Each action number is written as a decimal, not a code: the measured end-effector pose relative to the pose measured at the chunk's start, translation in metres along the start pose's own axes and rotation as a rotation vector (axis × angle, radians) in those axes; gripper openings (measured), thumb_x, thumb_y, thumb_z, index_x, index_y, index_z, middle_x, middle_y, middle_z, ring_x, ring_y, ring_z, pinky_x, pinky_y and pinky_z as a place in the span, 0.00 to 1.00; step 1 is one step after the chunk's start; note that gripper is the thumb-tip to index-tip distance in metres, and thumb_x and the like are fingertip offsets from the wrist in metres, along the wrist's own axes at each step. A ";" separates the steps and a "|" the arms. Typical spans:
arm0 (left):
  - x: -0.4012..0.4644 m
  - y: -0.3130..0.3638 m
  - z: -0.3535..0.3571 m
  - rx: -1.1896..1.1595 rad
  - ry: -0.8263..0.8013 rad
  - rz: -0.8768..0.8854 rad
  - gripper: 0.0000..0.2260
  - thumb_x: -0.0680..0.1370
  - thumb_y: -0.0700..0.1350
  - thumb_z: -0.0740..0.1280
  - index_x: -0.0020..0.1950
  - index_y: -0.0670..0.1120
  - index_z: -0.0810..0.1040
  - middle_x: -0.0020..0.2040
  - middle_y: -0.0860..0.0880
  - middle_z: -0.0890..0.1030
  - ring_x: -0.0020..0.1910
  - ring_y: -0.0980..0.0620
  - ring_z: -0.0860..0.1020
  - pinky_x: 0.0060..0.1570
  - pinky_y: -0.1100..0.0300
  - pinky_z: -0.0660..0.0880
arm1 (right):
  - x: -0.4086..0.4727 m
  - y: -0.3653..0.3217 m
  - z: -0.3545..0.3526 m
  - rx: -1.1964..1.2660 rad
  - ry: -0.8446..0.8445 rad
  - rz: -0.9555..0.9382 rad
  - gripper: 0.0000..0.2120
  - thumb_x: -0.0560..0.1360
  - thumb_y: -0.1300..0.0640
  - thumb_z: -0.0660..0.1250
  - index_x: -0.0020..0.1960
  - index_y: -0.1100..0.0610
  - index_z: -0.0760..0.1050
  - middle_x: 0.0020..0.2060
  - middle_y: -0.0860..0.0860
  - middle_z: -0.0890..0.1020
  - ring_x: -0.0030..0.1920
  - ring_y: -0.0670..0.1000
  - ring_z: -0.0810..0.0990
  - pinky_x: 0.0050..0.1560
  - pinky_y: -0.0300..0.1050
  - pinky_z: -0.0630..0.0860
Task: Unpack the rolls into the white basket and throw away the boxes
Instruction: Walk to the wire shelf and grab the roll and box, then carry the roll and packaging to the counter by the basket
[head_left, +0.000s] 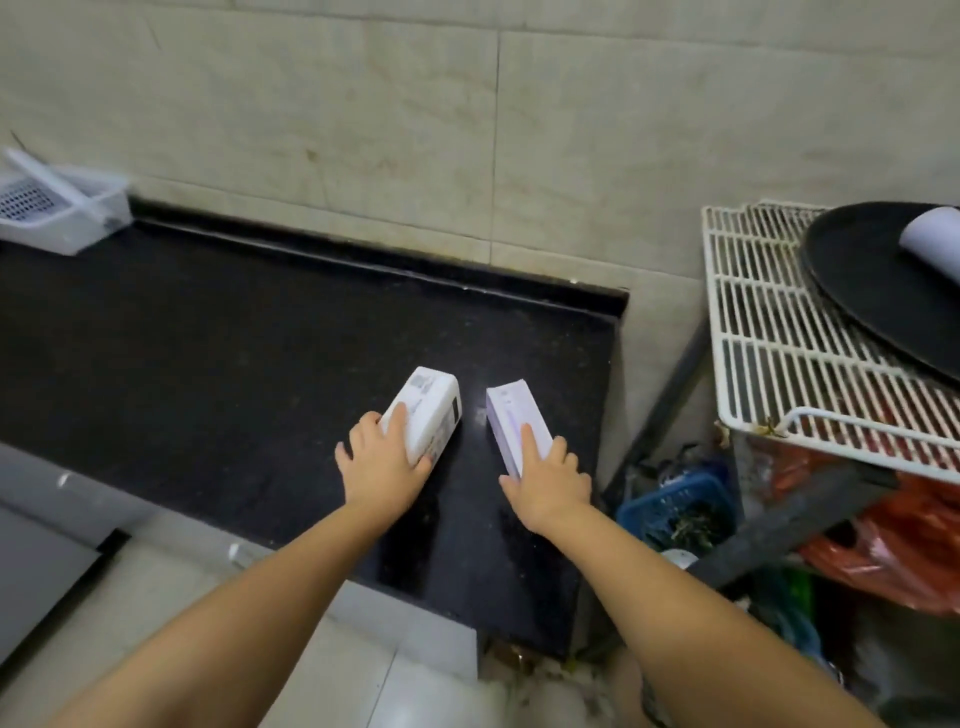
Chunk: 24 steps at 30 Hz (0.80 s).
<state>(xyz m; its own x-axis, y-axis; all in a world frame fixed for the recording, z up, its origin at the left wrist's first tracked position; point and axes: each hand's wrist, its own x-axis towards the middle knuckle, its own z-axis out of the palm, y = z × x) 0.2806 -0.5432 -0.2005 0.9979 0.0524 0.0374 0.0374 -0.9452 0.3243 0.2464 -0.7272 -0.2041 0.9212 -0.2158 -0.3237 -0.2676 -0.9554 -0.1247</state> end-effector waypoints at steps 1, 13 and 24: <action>0.004 0.006 -0.004 0.019 0.033 0.019 0.28 0.72 0.54 0.66 0.70 0.50 0.62 0.67 0.42 0.64 0.67 0.41 0.63 0.68 0.39 0.58 | 0.001 -0.002 -0.013 0.008 0.012 -0.023 0.33 0.77 0.40 0.54 0.76 0.48 0.44 0.74 0.60 0.53 0.69 0.61 0.61 0.63 0.56 0.66; 0.073 0.245 -0.080 -0.238 0.234 0.492 0.24 0.76 0.48 0.64 0.70 0.45 0.65 0.69 0.39 0.67 0.67 0.38 0.66 0.67 0.41 0.61 | -0.028 0.171 -0.311 0.151 0.775 0.006 0.22 0.79 0.50 0.55 0.69 0.59 0.65 0.65 0.63 0.71 0.64 0.64 0.71 0.60 0.56 0.70; 0.046 0.435 -0.078 -0.261 0.161 0.880 0.25 0.75 0.44 0.64 0.71 0.46 0.64 0.68 0.40 0.68 0.67 0.39 0.66 0.67 0.46 0.64 | -0.055 0.416 -0.309 0.037 0.593 0.527 0.24 0.78 0.44 0.53 0.68 0.57 0.64 0.66 0.61 0.69 0.65 0.63 0.67 0.60 0.57 0.67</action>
<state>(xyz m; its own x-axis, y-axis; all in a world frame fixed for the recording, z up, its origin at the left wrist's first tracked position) 0.3384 -0.9271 0.0156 0.6412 -0.5863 0.4950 -0.7617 -0.5644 0.3182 0.1713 -1.1751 0.0516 0.6647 -0.7189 0.2033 -0.7099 -0.6926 -0.1280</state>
